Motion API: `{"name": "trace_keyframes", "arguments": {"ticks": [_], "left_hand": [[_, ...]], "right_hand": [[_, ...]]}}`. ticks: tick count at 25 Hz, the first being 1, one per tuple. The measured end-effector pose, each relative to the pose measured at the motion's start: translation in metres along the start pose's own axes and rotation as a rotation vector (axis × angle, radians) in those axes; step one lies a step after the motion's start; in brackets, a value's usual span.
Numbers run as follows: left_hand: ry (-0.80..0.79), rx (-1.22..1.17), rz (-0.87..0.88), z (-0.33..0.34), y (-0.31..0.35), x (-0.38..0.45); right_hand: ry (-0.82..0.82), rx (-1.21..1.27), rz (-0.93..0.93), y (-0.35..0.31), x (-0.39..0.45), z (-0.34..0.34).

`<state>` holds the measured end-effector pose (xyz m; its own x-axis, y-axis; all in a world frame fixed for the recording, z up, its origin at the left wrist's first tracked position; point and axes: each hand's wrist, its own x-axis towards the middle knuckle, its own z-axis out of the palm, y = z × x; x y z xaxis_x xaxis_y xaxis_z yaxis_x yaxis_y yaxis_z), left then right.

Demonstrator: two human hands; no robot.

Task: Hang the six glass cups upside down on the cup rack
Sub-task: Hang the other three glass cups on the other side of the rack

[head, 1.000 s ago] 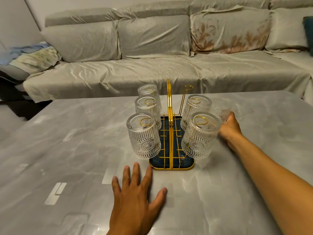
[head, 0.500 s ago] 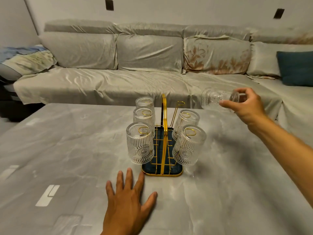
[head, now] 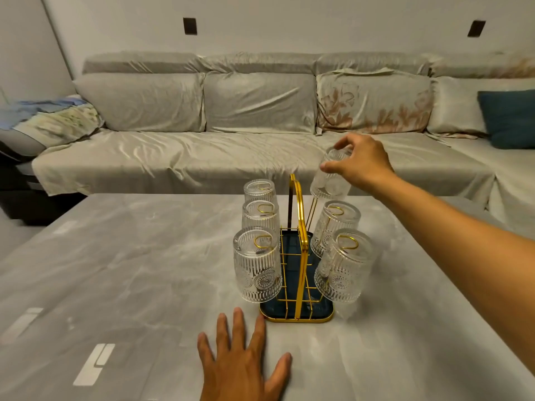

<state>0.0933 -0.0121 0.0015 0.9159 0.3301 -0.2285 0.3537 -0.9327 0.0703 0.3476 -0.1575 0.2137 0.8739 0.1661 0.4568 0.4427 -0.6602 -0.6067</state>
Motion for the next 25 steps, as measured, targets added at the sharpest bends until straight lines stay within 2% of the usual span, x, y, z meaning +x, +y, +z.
{"name": "trace_keyframes", "arguments": {"ticks": [4,7,11,13,15,17,19,21,23,24,25], "left_hand": [[-0.028,0.008,-0.012,0.001,-0.001,0.004],[-0.009,0.004,-0.022,-0.002,0.0,0.005],[-0.059,0.023,-0.018,-0.004,0.002,0.007],[0.026,0.028,0.0,-0.009,0.003,0.004],[0.184,0.025,0.037,-0.013,0.003,0.0],[0.205,0.055,0.125,-0.016,0.009,-0.01],[0.256,0.009,0.132,-0.013,0.007,-0.01],[0.19,-0.025,0.133,-0.016,0.008,-0.012],[0.032,-0.081,0.068,-0.024,0.01,-0.006],[0.053,-0.041,0.013,-0.017,0.007,0.003],[-0.034,-0.019,-0.023,-0.014,0.004,0.009]], "right_hand": [[-0.064,-0.068,-0.009,0.011,-0.001,0.025],[-0.113,-0.086,0.036,0.021,0.0,0.036],[-0.173,-0.091,0.094,0.028,0.001,0.046],[-0.178,-0.085,0.102,0.03,0.003,0.049],[-0.198,-0.096,0.096,0.031,0.003,0.051],[-0.216,-0.111,0.101,0.032,0.003,0.054],[-0.236,-0.092,0.123,0.032,0.002,0.053],[-0.27,-0.068,0.15,0.034,0.002,0.052],[-0.311,-0.049,0.177,0.033,-0.001,0.05],[-0.309,-0.04,0.159,0.032,-0.003,0.05],[-0.287,-0.041,0.134,0.028,-0.009,0.045]]}}
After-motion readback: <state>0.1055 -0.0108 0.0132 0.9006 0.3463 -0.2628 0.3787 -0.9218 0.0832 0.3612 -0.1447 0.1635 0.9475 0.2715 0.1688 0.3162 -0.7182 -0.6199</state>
